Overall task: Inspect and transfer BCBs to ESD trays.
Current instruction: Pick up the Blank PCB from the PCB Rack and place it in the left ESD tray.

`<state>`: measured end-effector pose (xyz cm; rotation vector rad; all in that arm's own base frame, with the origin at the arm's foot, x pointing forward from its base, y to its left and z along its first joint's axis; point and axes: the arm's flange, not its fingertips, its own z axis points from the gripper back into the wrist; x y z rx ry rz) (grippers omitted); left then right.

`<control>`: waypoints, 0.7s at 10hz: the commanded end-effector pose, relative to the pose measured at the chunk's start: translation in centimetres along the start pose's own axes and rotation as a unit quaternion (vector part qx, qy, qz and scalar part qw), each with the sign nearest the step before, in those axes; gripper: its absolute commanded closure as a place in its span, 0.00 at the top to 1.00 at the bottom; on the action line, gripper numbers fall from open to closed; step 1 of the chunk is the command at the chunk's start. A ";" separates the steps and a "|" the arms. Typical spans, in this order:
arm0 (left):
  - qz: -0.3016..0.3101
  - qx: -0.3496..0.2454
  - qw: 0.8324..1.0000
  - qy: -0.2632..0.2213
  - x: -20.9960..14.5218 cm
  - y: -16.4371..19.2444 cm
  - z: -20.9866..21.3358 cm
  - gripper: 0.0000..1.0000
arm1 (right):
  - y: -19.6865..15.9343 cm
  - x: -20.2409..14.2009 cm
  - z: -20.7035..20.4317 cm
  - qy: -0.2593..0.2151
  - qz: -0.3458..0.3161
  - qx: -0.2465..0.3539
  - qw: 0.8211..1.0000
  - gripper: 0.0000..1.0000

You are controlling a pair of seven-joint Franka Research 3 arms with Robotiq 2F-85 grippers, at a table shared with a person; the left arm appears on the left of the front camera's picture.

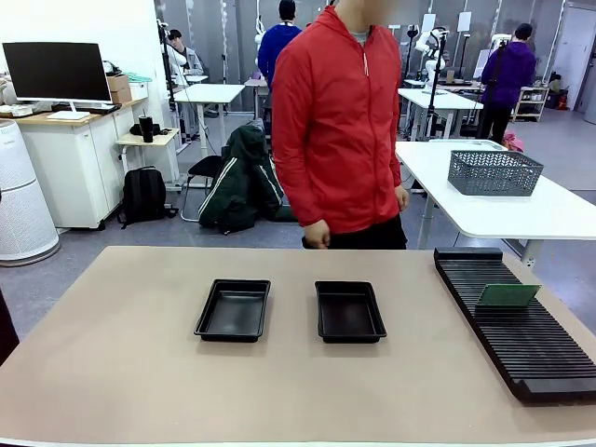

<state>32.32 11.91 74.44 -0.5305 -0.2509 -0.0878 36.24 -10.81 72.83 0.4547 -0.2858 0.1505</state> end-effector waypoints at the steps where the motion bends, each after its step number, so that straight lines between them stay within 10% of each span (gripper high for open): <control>1: 0.001 -0.004 1.000 -0.001 0.0 0.1 -0.1 1.00 | -1.2 0.4 -2.1 0.018 0.074 -0.024 0.997 1.00; 7: 0.001 -0.004 1.000 -0.001 0.0 0.1 -0.1 1.00 | -2.4 -0.7 -10.2 0.050 0.318 -0.068 0.944 1.00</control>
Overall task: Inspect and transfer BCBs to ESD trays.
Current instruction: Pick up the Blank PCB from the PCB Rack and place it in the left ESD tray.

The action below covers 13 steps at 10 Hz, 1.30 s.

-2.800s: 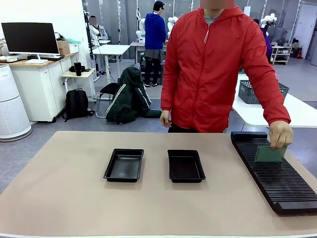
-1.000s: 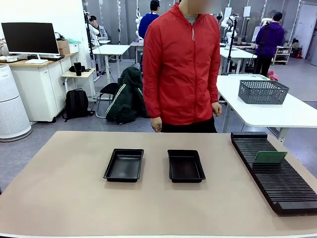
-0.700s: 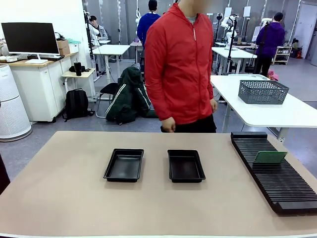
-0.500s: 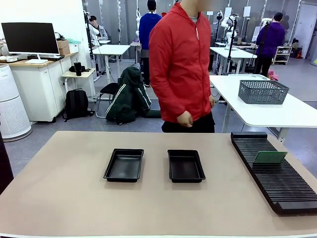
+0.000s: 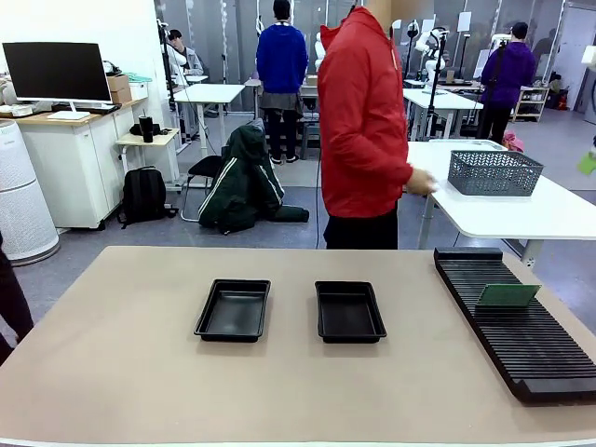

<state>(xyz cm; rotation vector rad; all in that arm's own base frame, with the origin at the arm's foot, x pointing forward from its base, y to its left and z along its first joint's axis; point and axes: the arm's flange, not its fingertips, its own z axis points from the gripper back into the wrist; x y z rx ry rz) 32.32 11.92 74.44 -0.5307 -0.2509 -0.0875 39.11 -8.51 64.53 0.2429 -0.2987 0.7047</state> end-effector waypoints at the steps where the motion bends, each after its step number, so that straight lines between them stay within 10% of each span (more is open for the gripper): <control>1: 0.001 -0.004 1.000 -0.001 0.0 0.0 -0.1 1.00 | 0.3 -0.8 -3.2 0.012 0.080 -0.030 0.996 1.00; 8: 0.001 -0.004 1.000 -0.001 0.0 0.0 -0.1 1.00 | -0.8 -0.3 -11.7 0.070 0.351 -0.111 0.927 1.00; 13: 0.001 -0.004 1.000 -0.001 0.0 0.0 -0.1 1.00 | -2.8 -0.6 -14.9 0.083 0.403 -0.087 0.907 1.00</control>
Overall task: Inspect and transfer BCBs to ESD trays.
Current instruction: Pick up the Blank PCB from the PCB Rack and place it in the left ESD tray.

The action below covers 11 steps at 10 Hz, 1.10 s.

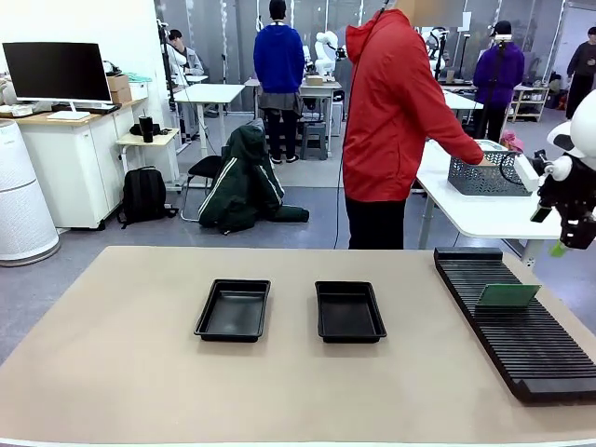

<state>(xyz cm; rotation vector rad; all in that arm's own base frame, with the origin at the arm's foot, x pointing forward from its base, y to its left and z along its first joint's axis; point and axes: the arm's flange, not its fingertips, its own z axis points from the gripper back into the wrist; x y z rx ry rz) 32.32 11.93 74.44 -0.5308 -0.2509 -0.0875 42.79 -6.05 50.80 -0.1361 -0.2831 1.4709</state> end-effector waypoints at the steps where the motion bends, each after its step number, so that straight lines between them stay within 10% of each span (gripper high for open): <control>1: 0.001 -0.004 1.000 -0.001 0.0 0.0 -0.1 1.00 | -0.2 -0.5 -1.5 -0.006 0.023 0.006 1.000 1.00; 11: 0.001 -0.004 1.000 -0.001 0.0 0.0 -0.1 1.00 | -0.2 -1.6 -10.9 -0.026 0.026 0.048 0.998 1.00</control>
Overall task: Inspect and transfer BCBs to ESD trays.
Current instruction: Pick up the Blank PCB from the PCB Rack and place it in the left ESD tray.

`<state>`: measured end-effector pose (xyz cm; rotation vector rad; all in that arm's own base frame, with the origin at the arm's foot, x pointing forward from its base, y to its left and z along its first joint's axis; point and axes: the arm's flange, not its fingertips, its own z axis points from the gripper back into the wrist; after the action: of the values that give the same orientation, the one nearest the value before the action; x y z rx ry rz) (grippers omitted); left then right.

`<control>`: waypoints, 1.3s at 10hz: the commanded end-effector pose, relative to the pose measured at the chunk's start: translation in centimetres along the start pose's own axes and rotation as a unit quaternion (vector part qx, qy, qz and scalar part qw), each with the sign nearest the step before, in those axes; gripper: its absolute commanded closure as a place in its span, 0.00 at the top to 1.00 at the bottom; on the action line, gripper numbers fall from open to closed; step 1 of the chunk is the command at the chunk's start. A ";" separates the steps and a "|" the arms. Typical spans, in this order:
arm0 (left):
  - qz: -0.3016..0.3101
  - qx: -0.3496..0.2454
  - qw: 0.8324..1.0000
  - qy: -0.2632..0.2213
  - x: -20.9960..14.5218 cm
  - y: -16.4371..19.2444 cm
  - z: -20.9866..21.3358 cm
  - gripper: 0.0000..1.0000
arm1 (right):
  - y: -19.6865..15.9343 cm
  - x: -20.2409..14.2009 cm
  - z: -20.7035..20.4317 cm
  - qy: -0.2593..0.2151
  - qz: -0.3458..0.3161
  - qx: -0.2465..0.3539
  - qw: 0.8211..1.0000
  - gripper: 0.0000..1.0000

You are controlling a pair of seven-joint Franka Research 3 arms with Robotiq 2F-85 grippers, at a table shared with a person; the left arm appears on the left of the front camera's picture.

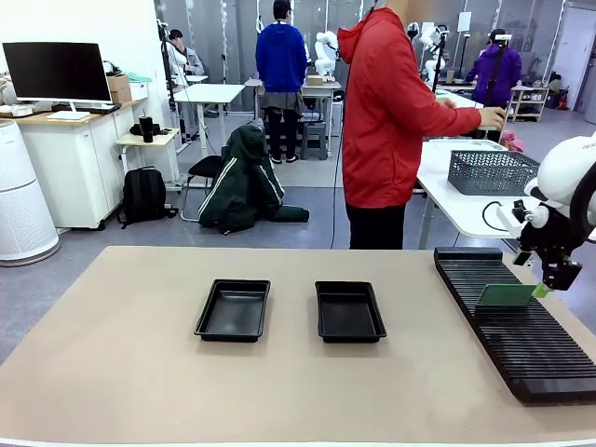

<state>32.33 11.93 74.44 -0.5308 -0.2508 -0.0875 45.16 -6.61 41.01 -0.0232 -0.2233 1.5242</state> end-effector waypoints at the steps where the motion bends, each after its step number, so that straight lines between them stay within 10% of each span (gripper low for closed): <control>1: 0.001 -0.004 1.000 -0.001 0.0 0.0 -0.1 1.00 | -0.6 -0.2 -1.4 -0.005 0.007 -0.010 1.000 1.00; 13: 0.001 -0.004 1.000 -0.001 0.0 0.0 -0.1 1.00 | -1.3 0.8 -3.5 0.000 -0.002 0.012 1.000 1.00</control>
<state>32.33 11.93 74.43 -0.5308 -0.2508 -0.0875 47.28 -5.41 37.75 -0.0040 -0.1978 1.5217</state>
